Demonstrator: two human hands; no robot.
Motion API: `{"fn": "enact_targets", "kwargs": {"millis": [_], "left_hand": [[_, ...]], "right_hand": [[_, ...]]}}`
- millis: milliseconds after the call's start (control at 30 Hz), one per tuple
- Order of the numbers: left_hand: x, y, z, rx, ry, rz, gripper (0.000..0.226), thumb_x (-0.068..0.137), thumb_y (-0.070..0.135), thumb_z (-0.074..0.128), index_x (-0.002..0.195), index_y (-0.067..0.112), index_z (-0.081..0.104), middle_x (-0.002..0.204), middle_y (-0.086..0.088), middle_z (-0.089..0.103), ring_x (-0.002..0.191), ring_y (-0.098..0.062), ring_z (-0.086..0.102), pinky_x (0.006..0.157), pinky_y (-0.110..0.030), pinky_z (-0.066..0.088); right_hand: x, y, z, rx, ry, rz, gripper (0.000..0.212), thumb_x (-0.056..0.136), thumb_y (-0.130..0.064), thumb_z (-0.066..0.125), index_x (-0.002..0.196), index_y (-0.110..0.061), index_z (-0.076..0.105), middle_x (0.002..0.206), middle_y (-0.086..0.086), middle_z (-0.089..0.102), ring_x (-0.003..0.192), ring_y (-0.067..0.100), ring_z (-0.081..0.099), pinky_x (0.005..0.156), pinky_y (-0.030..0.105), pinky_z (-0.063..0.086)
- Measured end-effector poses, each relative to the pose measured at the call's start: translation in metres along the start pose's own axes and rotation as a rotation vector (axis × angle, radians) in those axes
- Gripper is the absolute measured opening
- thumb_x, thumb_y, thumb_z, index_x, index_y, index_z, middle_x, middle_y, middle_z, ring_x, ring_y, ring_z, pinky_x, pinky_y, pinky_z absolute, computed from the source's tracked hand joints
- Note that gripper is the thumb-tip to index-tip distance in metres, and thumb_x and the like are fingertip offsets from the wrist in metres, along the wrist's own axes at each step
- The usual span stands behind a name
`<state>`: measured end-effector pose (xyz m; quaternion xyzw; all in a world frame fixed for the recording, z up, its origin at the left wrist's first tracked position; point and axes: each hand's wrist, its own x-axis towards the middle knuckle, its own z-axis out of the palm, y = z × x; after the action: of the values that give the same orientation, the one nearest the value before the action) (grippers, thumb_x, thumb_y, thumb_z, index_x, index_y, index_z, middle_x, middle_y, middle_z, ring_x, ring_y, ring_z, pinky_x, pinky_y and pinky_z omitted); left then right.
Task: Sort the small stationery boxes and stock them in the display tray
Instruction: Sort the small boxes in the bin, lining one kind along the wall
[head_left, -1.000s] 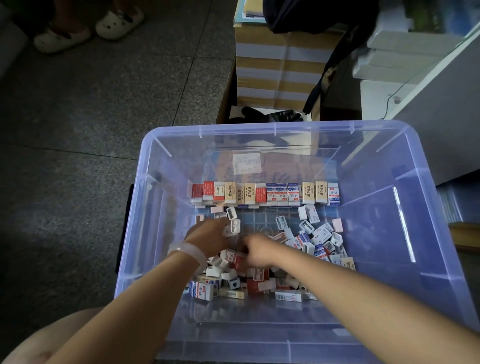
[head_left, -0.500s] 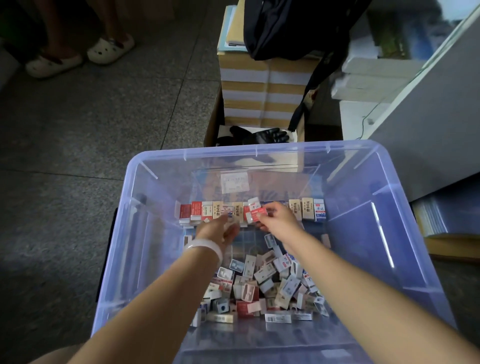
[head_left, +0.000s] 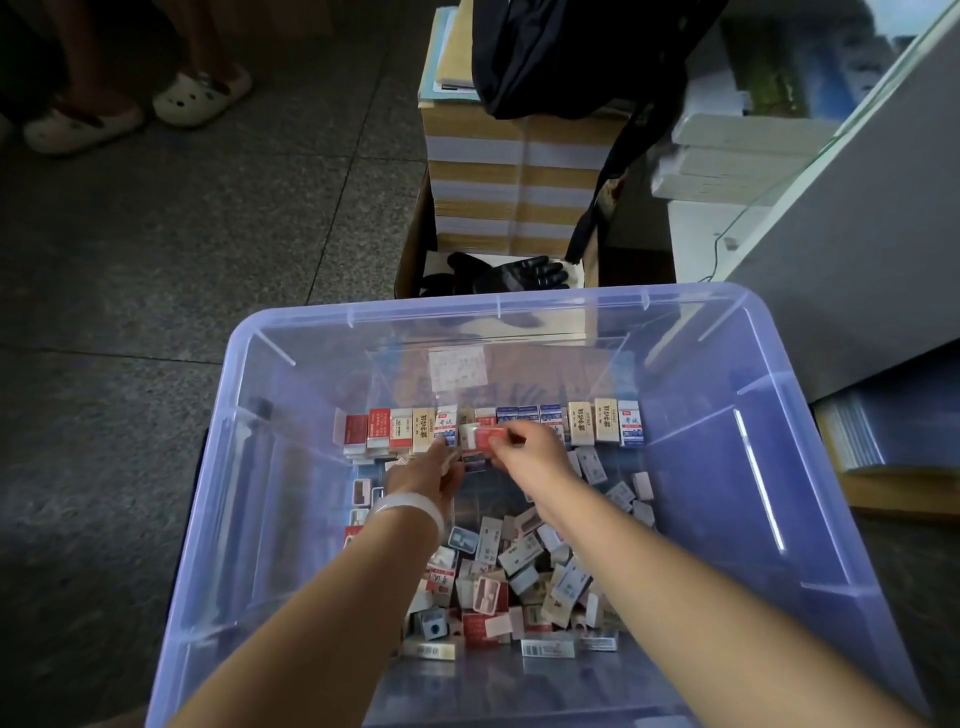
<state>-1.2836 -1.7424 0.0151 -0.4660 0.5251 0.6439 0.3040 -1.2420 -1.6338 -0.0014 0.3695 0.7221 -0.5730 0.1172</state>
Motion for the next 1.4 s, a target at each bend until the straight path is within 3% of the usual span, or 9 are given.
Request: {"fn": "enact_targets", "kwargs": {"millis": [233, 433, 600, 767, 900, 1000, 1067, 1167, 1400], "left_hand": [[-0.011, 0.000, -0.006, 0.140, -0.019, 0.000, 0.015, 0.086, -0.008, 0.058, 0.100, -0.004, 0.056, 0.084, -0.016, 0.060, 0.075, -0.022, 0.059, 0.078, -0.034, 0.054], [-0.017, -0.002, -0.007, 0.327, -0.135, -0.055, 0.006, 0.090, -0.002, 0.056, 0.084, 0.000, 0.056, 0.084, -0.015, 0.056, 0.072, -0.017, 0.057, 0.065, -0.028, 0.054], [-0.010, -0.009, -0.003, 0.517, -0.114, 0.120, 0.019, 0.090, 0.000, 0.057, 0.108, -0.001, 0.052, 0.096, -0.019, 0.062, 0.072, -0.022, 0.065, 0.063, -0.030, 0.057], [-0.011, -0.006, 0.001, 0.275, -0.279, 0.224, 0.012, 0.090, -0.003, 0.055, 0.099, 0.005, 0.053, 0.104, -0.016, 0.059, 0.093, -0.025, 0.064, 0.064, -0.025, 0.059], [-0.011, -0.007, 0.018, 0.252, -0.332, 0.328, 0.015, 0.088, -0.002, 0.060, 0.097, 0.010, 0.055, 0.104, -0.013, 0.062, 0.093, -0.018, 0.063, 0.073, -0.021, 0.055], [-0.004, -0.005, 0.022, 0.318, -0.257, 0.357, 0.013, 0.089, 0.000, 0.060, 0.100, 0.007, 0.058, 0.099, -0.013, 0.066, 0.090, -0.019, 0.066, 0.074, -0.023, 0.054], [0.004, -0.005, 0.021, 0.370, -0.197, 0.352, 0.011, 0.091, 0.003, 0.059, 0.102, 0.005, 0.058, 0.102, -0.014, 0.067, 0.093, -0.022, 0.067, 0.077, -0.027, 0.055], [0.011, -0.005, 0.019, 0.451, -0.114, 0.326, 0.014, 0.090, 0.004, 0.060, 0.097, 0.005, 0.048, 0.098, -0.016, 0.064, 0.088, -0.023, 0.068, 0.076, -0.030, 0.056], [0.011, -0.004, 0.017, 0.635, -0.003, 0.436, 0.022, 0.087, 0.012, 0.066, 0.102, 0.002, 0.053, 0.092, -0.013, 0.065, 0.064, -0.015, 0.062, 0.051, -0.021, 0.049]], "right_hand": [[0.006, 0.006, -0.007, 0.480, 0.313, 0.222, 0.016, 0.091, -0.002, 0.054, 0.091, -0.017, 0.049, 0.085, 0.002, 0.060, 0.080, 0.020, 0.067, 0.075, 0.033, 0.057], [0.005, 0.008, 0.004, 0.230, 0.335, 0.185, 0.015, 0.087, -0.012, 0.062, 0.079, -0.020, 0.052, 0.089, 0.005, 0.066, 0.085, 0.025, 0.064, 0.079, 0.042, 0.054], [0.004, 0.006, -0.002, -0.043, 0.347, 0.081, 0.010, 0.088, -0.016, 0.061, 0.083, -0.015, 0.052, 0.086, 0.002, 0.064, 0.081, 0.024, 0.062, 0.070, 0.035, 0.050], [0.005, 0.008, -0.005, 0.231, 0.340, 0.165, 0.006, 0.088, -0.012, 0.062, 0.085, -0.014, 0.057, 0.090, 0.002, 0.066, 0.087, 0.021, 0.065, 0.081, 0.037, 0.054], [0.001, 0.009, -0.009, -0.106, 0.381, -0.001, 0.013, 0.089, -0.010, 0.057, 0.101, -0.011, 0.062, 0.108, 0.004, 0.059, 0.090, 0.019, 0.058, 0.073, 0.026, 0.045], [-0.009, 0.007, -0.005, -0.501, 0.258, -0.120, 0.008, 0.093, -0.015, 0.054, 0.095, -0.012, 0.060, 0.099, 0.003, 0.063, 0.080, 0.017, 0.060, 0.064, 0.026, 0.045], [-0.014, 0.011, 0.004, -0.630, 0.107, 0.026, 0.015, 0.094, -0.006, 0.046, 0.102, -0.007, 0.060, 0.104, 0.009, 0.064, 0.092, 0.024, 0.062, 0.070, 0.028, 0.049], [-0.012, 0.016, 0.017, -0.422, -0.019, 0.212, 0.023, 0.096, -0.005, 0.040, 0.105, -0.004, 0.061, 0.107, 0.013, 0.063, 0.094, 0.028, 0.063, 0.082, 0.035, 0.054], [-0.008, 0.013, 0.020, -0.166, -0.046, 0.218, 0.010, 0.093, -0.016, 0.053, 0.092, -0.018, 0.063, 0.093, 0.003, 0.066, 0.078, 0.016, 0.063, 0.065, 0.024, 0.049]]}}
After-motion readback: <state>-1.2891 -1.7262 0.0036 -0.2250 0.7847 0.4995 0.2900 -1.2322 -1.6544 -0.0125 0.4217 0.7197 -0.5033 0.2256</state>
